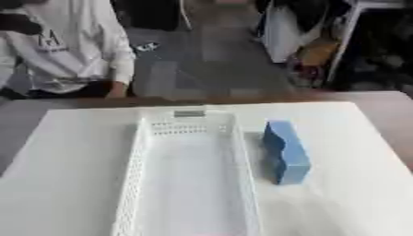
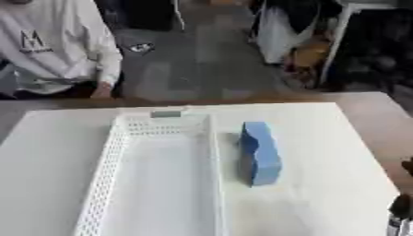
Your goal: Pick up objects on the table and place them in the box.
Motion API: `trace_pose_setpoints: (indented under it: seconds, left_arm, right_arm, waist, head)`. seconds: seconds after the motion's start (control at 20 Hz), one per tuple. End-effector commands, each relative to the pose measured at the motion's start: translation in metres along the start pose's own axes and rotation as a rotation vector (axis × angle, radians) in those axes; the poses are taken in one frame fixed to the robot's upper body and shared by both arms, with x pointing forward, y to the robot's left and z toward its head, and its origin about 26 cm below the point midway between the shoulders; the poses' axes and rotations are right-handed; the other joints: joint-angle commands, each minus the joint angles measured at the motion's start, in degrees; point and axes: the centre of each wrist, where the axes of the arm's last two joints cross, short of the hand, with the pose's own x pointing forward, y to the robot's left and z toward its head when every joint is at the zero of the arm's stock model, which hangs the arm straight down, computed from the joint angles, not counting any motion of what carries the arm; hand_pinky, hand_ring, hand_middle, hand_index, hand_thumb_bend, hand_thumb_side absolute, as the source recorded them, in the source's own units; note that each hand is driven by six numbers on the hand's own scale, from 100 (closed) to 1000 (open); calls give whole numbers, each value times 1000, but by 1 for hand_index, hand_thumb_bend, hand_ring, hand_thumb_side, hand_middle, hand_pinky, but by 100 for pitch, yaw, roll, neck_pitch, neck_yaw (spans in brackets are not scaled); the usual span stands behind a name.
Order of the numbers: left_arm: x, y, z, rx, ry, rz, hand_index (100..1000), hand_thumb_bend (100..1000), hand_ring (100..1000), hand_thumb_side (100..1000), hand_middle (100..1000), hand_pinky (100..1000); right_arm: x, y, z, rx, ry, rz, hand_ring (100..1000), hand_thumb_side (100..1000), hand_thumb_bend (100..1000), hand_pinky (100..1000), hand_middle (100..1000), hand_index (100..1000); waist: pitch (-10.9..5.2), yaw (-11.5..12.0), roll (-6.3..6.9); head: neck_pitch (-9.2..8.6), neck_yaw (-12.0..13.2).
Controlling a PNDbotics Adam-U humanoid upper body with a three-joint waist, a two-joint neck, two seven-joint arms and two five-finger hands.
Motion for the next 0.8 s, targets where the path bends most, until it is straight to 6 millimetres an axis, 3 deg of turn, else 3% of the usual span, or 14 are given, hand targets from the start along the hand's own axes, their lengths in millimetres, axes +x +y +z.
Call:
trace_pose_setpoints:
  seconds: [0.05,0.5,0.8]
  left_arm:
    - [5,7,-8,10,-35,-13,845,810,666,1000,770,804]
    - [5,8,-7,19,-30,-15,844,810,665,1000,770,803]
    - [5,5,-5,2,-23,-10,844,811,663,1000,770,803]
  right_arm:
    - [0,-4,-6,-78,-75,-51,795,833,100,684,692,836]
    - [-3,-10,-7,-73,-46,20,787,856,100,686,669,823]
    - [-11,-21,-21,53,154,208,805,912,100,712,694,852]
  waist:
    - [-73,6,2]
    - [-86,64,2]
    - [-159,125,-53]
  head:
    - [-82,-49]
    - [-146,-12]
    - [-141,-378]
